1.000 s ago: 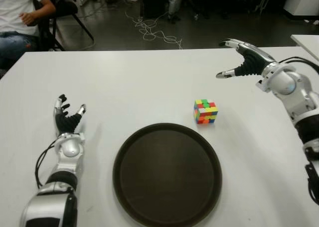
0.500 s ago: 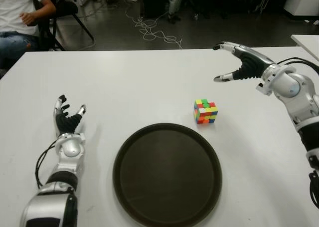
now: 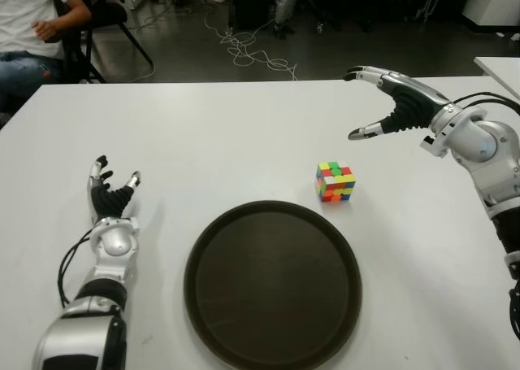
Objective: Pick up the Rubik's Cube and put it in the plate
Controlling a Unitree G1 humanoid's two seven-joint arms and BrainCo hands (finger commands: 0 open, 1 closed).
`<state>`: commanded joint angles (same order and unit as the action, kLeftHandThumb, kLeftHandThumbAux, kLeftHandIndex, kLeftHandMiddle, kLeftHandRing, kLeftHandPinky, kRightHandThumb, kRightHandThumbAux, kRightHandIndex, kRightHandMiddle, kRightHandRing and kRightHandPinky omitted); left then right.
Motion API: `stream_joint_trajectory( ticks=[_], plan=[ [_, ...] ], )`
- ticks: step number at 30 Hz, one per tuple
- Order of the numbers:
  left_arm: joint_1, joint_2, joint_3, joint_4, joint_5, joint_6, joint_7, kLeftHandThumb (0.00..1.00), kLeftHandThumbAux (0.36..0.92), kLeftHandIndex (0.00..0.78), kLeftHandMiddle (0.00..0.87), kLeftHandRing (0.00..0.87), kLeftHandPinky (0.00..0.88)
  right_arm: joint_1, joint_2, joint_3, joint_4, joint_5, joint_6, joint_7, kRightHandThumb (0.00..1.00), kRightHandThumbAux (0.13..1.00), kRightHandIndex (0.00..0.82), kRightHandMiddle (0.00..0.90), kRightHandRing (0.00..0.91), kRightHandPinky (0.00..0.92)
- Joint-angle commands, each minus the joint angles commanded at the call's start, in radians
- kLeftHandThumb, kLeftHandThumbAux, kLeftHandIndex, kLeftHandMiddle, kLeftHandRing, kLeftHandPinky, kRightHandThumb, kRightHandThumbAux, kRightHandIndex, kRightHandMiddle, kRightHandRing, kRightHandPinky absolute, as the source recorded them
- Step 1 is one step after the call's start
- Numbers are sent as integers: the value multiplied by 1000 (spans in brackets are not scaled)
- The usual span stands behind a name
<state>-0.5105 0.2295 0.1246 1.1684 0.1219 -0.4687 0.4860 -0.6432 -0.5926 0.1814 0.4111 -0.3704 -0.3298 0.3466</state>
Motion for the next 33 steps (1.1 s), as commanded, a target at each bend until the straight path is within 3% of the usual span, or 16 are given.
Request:
stream_joint_trajectory(
  ticks=[8,19,29,33],
  plan=[
    [-1,-2,-2,-2,3,7,6,288,731,95,157,176,195,-8,18,15,55,-17,-19,-23,67,622,0,0,0,9],
    [1,-3,-5,-6,5,-2,6,329,734,90,145,155,178,-35,4,69,89,-83,-46,-8,122,648,0,8,2,19],
    [-1,-3,-6,-7,6,9,9,350,735,95,147,168,214,-47,3,89,51,-110,1,47,236,624,0,11,51,100],
    [-1,-4,-6,-7,6,11,12,359,735,97,150,166,189,-59,1,105,44,-124,26,81,312,604,0,2,73,177]
  ],
)
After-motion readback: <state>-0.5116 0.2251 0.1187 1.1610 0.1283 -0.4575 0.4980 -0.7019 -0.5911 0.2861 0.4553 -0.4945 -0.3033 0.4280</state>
